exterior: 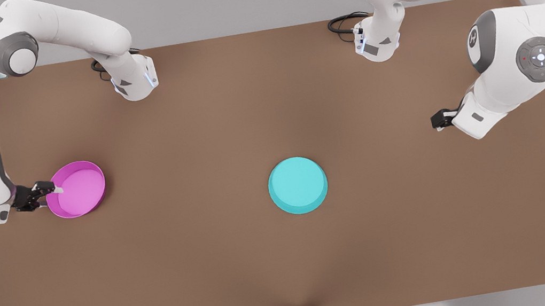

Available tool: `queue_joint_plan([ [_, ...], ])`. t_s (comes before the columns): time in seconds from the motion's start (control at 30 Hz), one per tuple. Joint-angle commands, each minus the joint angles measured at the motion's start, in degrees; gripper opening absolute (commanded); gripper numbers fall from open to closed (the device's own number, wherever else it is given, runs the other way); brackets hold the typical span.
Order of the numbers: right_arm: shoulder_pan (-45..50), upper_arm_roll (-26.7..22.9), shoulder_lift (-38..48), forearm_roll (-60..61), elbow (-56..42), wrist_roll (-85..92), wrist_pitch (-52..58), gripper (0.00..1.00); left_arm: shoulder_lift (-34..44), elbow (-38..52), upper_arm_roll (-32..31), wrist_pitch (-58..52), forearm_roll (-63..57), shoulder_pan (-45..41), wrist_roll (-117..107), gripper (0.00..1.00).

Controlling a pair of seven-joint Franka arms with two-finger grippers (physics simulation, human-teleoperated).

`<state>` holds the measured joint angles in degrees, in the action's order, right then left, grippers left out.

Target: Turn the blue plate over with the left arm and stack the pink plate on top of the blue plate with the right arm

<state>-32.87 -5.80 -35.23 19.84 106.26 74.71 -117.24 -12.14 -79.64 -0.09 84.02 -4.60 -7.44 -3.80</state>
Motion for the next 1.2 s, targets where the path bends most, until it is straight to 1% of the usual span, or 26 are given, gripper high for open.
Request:
queue_joint_plan([
  [0.0,-0.1,0.0,-0.1,0.0,0.0,0.0,0.0,0.76,-0.1,0.0,0.0,0.0,-0.9,0.1,0.0,1.0],
  [0.1,-0.3,0.0,-0.5,0.3,0.1,0.8,0.0,0.61,-0.1,0.0,0.0,0.0,-0.9,0.1,0.0,1.0],
  [0.13,-0.3,0.0,-0.4,0.3,-0.1,0.7,0.7,0.59,-0.1,0.0,0.0,0.0,-0.9,0.0,0.1,1.0],
  [0.33,-0.3,0.1,-0.4,0.8,0.0,0.8,0.6,0.57,-0.1,-0.1,0.0,0.0,-0.9,0.0,0.2,1.0],
  [0.5,-0.3,0.0,-0.7,1.5,0.2,0.9,0.4,0.43,0.0,-0.1,0.0,-0.1,-0.9,-0.1,0.2,1.0],
  [0.53,-0.3,0.0,-0.7,1.5,0.2,0.9,0.4,0.35,-0.1,-0.1,0.0,-0.1,-0.9,-0.1,0.2,1.0],
  [0.57,-0.3,0.0,-0.7,1.5,0.2,0.9,0.7,0.31,0.0,-0.1,0.0,-0.1,-0.9,-0.1,0.2,1.0],
  [0.6,-0.3,0.0,-0.7,1.5,0.2,0.9,0.6,0.3,0.0,-0.1,0.0,-0.1,-0.9,-0.1,0.2,1.0],
  [0.63,-0.3,0.0,-0.6,1.5,0.2,0.9,0.7,0.25,0.0,-0.1,0.0,-0.1,-1.0,-0.1,0.2,1.0],
  [0.7,-0.3,0.0,-0.7,1.5,0.2,0.9,0.7,0.22,0.0,-0.1,0.0,-0.1,-0.9,-0.1,0.2,1.0],
  [1.0,-0.3,0.1,-0.3,2.3,0.5,0.7,1.0,0.21,0.1,0.0,-0.1,-0.2,-1.0,-0.1,0.1,1.0],
  [1.1,0.2,0.8,2.4,3.2,2.4,-0.3,1.0,0.21,0.3,0.0,-0.1,-0.4,-1.0,-0.1,0.1,1.0],
  [1.17,0.6,2.7,4.0,4.0,3.8,-3.6,1.5,0.21,0.3,0.0,-0.1,-0.4,-1.0,-0.1,0.1,1.0],
])
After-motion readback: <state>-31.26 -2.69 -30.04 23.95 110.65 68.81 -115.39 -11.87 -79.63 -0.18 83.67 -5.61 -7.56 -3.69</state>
